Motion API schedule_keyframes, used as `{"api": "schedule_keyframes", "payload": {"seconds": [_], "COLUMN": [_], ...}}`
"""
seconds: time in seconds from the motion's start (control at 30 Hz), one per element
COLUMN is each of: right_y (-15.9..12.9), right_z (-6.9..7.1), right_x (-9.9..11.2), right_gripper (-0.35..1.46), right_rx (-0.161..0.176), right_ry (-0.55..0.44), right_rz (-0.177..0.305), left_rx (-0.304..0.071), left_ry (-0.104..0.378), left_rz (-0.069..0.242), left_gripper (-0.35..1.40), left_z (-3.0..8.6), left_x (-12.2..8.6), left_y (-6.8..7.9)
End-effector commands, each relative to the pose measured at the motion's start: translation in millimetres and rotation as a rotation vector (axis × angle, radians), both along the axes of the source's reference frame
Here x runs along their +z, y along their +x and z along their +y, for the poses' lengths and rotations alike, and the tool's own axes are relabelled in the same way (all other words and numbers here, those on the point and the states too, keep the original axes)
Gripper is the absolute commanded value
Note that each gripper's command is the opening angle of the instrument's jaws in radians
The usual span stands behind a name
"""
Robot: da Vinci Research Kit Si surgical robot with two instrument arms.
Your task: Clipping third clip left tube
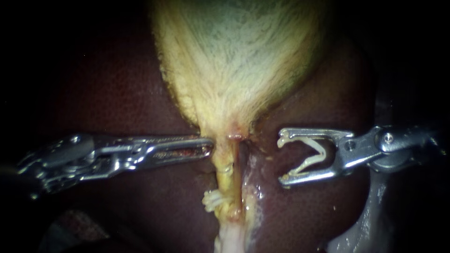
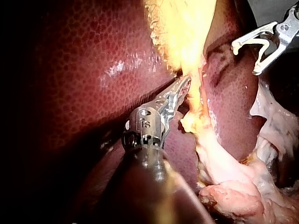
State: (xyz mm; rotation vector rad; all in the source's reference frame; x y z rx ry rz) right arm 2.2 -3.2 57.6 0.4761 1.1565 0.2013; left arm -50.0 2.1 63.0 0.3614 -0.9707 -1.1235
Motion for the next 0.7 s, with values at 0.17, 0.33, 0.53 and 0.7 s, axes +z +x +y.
{"api": "schedule_keyframes", "payload": {"seconds": [0.17, 0.33, 0.53, 0.7], "right_y": [1.0, 3.8, 8.1, 11.0], "right_z": [-0.5, -2.4, -5.0, -5.8], "right_x": [0.4, 1.8, 4.4, 7.0], "right_gripper": [0.6, 0.6, 0.57, 0.56], "right_rx": [-0.007, 0.012, 0.027, 0.039], "right_ry": [0.001, 0.121, 0.273, 0.323], "right_rz": [0.005, -0.004, -0.006, -0.022], "left_rx": [0.004, 0.0, -0.011, -0.011], "left_ry": [0.003, 0.003, 0.005, 0.006], "left_rz": [-0.004, 0.001, 0.013, 0.013], "left_gripper": [-0.35, -0.35, -0.35, -0.35], "left_z": [0.2, 0.7, 1.3, 1.2], "left_x": [-0.4, -1.3, -2.7, -3.1], "left_y": [0.8, 2.8, 5.1, 5.2]}}
